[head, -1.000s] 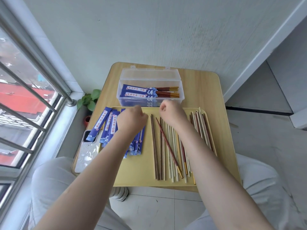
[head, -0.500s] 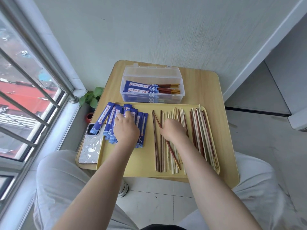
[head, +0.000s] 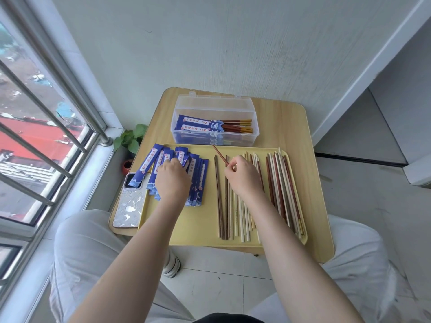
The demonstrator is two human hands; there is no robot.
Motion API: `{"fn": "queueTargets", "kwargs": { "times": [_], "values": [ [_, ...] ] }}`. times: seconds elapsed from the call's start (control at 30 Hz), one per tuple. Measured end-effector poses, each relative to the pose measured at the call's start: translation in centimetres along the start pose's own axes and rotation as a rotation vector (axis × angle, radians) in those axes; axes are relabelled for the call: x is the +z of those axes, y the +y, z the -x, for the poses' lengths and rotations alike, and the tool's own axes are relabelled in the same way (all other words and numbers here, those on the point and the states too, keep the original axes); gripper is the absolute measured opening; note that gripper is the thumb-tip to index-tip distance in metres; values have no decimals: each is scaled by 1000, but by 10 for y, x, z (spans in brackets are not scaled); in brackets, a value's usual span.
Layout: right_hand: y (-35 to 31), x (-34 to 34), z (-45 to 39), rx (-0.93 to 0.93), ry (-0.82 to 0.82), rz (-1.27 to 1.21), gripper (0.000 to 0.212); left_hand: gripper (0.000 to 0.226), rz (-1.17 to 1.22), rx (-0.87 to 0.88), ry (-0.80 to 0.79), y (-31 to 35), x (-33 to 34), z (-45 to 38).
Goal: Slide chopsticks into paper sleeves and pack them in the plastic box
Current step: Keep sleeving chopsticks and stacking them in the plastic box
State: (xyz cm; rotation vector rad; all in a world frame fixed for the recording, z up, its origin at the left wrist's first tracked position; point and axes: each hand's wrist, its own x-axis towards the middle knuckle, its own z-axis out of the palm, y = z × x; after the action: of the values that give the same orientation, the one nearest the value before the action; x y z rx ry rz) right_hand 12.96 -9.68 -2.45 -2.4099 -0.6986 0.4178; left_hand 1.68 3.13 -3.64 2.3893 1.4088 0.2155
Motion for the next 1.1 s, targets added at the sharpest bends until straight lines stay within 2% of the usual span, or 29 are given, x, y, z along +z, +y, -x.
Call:
{"fn": "queueTargets", "kwargs": {
  "times": [0.13, 0.33, 0.43, 0.57, 0.67, 0.77, 0.93, 1.1],
  "values": [
    [-1, -1, 2, -22, -10, -30, 9, 13, -30, 8, 14, 1, 0, 1],
    [-2, -2, 5, -13, -81, -85, 23, 18, -38, 19, 79, 3, -3, -1],
    [-4, -6, 6, -25, -166, -251, 32, 32, 269, 4, 49, 10, -11, -1],
    [-10, -10, 6, 6, -206, -442, 28, 15, 914, -177, -194, 16, -22, 0],
    [-16, -13, 9, 27, -271, -549, 17, 12, 1201, -270, -344, 16, -23, 5],
    [-15, -14, 11, -3, -301, -524, 15, 11, 1322, -332, -364, 15, -20, 10],
    [-8, -18, 13, 35, -307, -512, 10, 13, 1322, -433, -247, 16, -20, 10],
    [-9, -22, 13, 51, -204, -505, 9, 15, 1355, -431, -281, 16, -23, 9]
  ]
}}
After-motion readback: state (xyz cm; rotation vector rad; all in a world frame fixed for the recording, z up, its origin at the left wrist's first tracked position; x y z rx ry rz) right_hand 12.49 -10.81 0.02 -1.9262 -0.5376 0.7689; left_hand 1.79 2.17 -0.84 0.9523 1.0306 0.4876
